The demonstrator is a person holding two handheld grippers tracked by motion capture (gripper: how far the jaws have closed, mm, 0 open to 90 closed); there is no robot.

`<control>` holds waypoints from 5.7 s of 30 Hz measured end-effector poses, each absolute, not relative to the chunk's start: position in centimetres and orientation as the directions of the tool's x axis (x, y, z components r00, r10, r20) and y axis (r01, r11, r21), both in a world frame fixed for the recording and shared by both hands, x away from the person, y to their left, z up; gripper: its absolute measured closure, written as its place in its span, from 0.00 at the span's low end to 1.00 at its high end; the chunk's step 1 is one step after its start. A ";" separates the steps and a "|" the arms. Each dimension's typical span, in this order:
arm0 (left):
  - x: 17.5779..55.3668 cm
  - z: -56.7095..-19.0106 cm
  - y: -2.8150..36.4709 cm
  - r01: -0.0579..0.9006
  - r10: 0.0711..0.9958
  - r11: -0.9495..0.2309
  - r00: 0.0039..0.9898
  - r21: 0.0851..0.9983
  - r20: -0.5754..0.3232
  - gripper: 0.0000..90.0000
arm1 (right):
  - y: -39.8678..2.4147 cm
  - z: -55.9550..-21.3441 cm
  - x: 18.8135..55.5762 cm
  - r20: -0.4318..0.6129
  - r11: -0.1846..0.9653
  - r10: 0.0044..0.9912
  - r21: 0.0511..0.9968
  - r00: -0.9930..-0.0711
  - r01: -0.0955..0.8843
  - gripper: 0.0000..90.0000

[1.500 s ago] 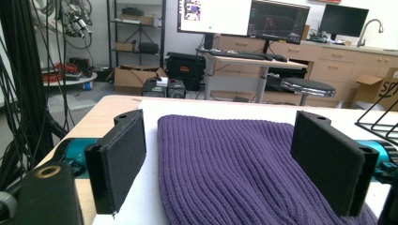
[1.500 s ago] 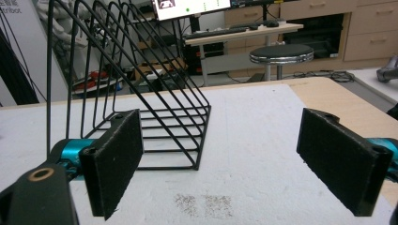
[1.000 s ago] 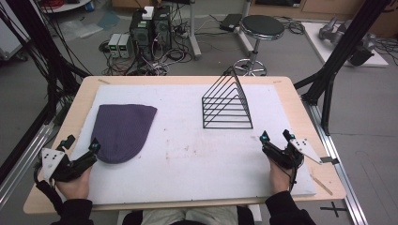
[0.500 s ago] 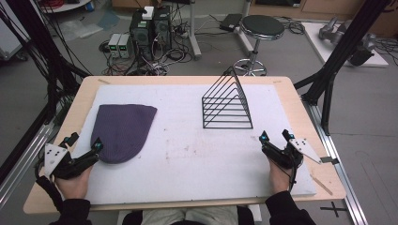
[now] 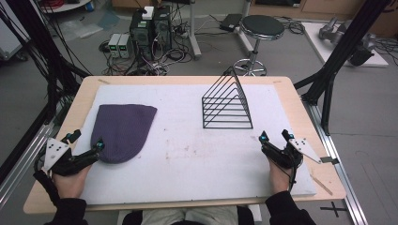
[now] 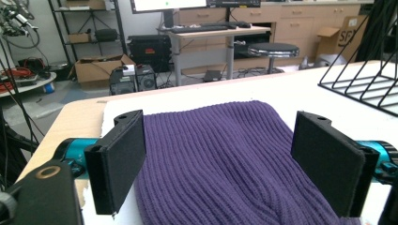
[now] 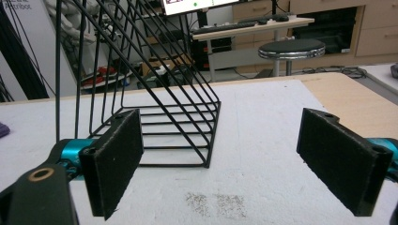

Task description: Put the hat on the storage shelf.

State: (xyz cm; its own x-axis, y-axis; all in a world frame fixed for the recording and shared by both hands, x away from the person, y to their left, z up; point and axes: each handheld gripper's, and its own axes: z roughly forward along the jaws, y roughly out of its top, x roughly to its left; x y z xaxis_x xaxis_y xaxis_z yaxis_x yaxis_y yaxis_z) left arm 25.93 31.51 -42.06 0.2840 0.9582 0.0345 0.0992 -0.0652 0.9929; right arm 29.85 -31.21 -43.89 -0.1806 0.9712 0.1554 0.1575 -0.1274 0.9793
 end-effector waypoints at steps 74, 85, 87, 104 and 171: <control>30.5 -41.3 31.5 0.241 0.641 -0.469 0.755 0.850 0.140 0.21 | -30.8 -43.9 30.1 0.142 -0.113 0.973 0.981 -0.184 0.159 0.16; 30.1 -42.1 31.2 0.255 0.567 -0.605 0.803 0.755 0.183 0.21 | -30.9 -43.9 30.2 0.149 -0.120 0.971 0.980 -0.184 0.159 0.16; 30.1 -42.2 31.3 0.249 0.552 -0.619 0.813 0.745 0.186 0.21 | -30.9 -43.9 30.2 0.153 -0.123 0.971 0.979 -0.185 0.162 0.16; 30.4 -42.7 31.2 0.258 0.483 -0.721 0.853 0.643 0.198 0.21 | -31.0 -44.0 30.1 0.162 -0.134 0.971 0.978 -0.175 0.161 0.16; 32.0 -40.6 31.6 0.349 0.619 -0.508 0.784 0.787 0.052 0.87 | -31.0 -44.0 30.2 0.178 -0.149 0.969 0.974 -0.174 0.168 0.16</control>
